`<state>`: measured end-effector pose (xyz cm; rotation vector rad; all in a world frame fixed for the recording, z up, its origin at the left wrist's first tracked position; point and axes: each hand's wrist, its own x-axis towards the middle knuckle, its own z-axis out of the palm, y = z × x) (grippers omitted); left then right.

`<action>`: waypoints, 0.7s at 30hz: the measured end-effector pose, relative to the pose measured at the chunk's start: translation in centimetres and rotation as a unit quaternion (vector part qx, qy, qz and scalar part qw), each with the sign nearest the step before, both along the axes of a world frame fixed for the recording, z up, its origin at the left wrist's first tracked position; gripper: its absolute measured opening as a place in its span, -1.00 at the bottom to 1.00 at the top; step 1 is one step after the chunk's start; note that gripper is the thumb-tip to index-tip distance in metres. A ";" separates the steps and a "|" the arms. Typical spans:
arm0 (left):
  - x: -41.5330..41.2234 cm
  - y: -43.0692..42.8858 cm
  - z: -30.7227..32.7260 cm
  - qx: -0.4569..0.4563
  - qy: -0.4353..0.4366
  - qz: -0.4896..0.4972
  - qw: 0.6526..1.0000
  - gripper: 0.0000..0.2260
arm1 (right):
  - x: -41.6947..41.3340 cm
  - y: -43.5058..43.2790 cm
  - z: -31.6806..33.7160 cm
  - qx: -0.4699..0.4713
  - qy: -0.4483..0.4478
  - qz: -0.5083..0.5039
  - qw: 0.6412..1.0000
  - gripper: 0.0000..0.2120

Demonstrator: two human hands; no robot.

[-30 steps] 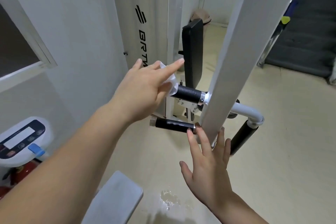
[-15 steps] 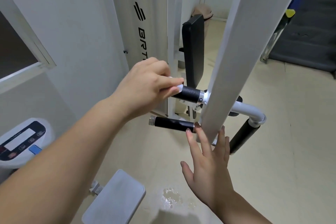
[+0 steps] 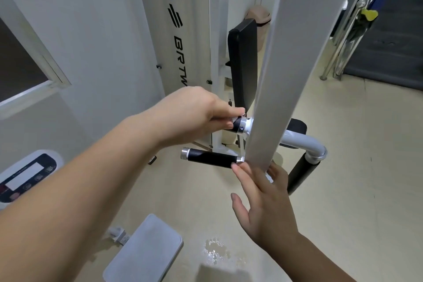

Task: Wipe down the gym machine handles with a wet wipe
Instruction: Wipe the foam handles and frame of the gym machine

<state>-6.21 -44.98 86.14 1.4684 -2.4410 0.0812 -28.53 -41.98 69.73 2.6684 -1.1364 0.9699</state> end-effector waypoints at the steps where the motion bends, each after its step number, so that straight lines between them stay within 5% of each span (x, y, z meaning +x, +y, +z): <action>1: 0.7 0.4 0.1 -0.010 0.006 0.006 1.000 -0.60 | -0.1 -0.1 0.2 -0.012 0.007 0.008 1.000 -0.47; 8: 5.1 2.5 0.5 -0.008 0.061 0.036 0.997 -0.66 | -0.4 0.0 0.1 -0.053 0.005 0.018 0.998 -0.48; 15: -0.5 0.1 0.1 0.005 -0.012 0.005 1.000 -0.56 | -1.2 -0.8 0.0 -0.053 0.018 0.024 0.998 -0.50; 21: 2.2 1.8 0.0 0.007 0.015 0.047 0.999 -0.59 | -1.8 -1.6 -0.1 -0.019 0.072 0.059 0.996 -0.46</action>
